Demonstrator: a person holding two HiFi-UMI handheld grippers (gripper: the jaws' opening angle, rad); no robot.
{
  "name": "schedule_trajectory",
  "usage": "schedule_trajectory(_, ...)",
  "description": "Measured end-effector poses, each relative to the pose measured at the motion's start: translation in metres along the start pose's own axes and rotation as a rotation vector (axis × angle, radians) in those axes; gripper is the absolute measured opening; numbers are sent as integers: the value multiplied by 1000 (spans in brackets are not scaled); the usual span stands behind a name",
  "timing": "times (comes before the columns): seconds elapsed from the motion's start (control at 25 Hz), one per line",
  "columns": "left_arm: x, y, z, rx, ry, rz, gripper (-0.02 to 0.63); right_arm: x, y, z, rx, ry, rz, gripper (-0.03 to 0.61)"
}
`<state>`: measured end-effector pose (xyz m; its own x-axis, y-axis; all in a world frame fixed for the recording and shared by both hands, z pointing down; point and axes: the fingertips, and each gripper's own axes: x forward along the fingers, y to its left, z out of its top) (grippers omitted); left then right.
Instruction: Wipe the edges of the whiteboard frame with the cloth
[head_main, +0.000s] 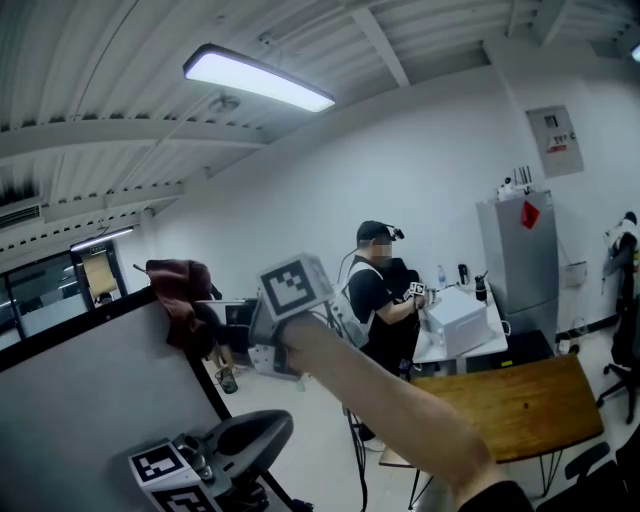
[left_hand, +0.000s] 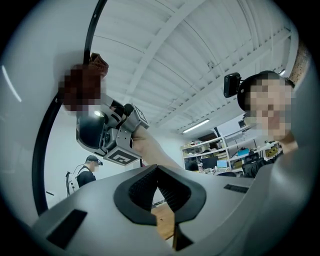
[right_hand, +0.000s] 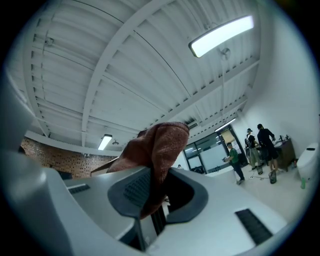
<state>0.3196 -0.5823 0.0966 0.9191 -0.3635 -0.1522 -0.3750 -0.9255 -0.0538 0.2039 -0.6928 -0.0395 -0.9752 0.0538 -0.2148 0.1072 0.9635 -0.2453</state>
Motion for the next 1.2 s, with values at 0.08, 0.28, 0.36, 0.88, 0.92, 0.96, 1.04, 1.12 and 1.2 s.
schedule_trajectory(0.08, -1, 1, -4, -15, 1, 2, -11, 0, -2, -5, 10, 7, 6, 72)
schedule_trajectory(0.28, -3, 0, -16, -45, 3, 8, -11, -3, -8, -22, 39, 22, 6, 72)
schedule_trajectory(0.36, -4, 0, -20, -54, 5, 9, -11, -3, -8, -26, 38, 27, 9, 72)
schedule_trajectory(0.88, -4, -4, -40, -93, 20, 3, -11, -12, -21, -67, 79, 84, -30, 72)
schedule_trajectory(0.92, -4, -5, -42, -97, 21, 3, -11, -12, -21, -71, 88, 87, -28, 72)
schedule_trajectory(0.96, -5, -5, -43, -102, 22, 3, -11, -12, -21, -74, 93, 90, -27, 72)
schedule_trajectory(1.04, -5, -4, -46, -109, 23, 5, -11, -13, -22, -79, 88, 99, -30, 72)
schedule_trajectory(1.12, -5, -2, -49, -117, 24, 10, -11, -15, -25, -83, 82, 107, -39, 71)
schedule_trajectory(1.2, -5, 1, -52, -125, 25, 11, -11, -16, -28, -88, 85, 112, -41, 71)
